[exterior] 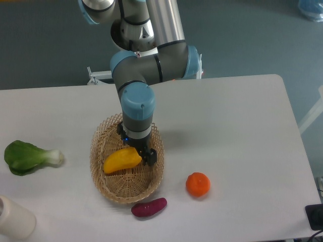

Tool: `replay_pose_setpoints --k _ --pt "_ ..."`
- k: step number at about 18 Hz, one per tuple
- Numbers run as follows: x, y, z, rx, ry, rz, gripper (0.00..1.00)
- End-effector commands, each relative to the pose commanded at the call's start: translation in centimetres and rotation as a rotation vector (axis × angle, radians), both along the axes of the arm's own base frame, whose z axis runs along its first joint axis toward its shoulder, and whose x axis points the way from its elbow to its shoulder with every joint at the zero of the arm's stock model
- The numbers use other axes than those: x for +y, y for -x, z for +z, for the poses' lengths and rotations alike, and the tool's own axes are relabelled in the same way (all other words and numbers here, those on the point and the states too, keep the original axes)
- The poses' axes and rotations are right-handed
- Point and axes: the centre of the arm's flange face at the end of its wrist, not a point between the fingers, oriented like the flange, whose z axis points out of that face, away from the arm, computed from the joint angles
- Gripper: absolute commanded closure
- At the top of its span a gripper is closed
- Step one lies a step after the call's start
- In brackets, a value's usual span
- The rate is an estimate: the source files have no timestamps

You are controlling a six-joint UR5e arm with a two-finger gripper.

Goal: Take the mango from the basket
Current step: 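Close the gripper around the yellow mango inside the basket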

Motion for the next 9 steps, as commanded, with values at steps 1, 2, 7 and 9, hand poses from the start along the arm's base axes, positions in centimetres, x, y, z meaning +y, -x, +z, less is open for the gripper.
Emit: replay_pose_setpoints --k 1,2,7,9 --pt "0.2 0.0 -0.2 0.003 -0.004 0.005 0.00" --pt "0.2 0.0 -0.5 0.003 -0.002 0.009 0.00" --pt "0.6 -1.0 -1.5 -0.006 0.015 -0.002 0.00" --pt "0.7 -1.1 -2.1 -0.011 0.025 -0.003 0.00"
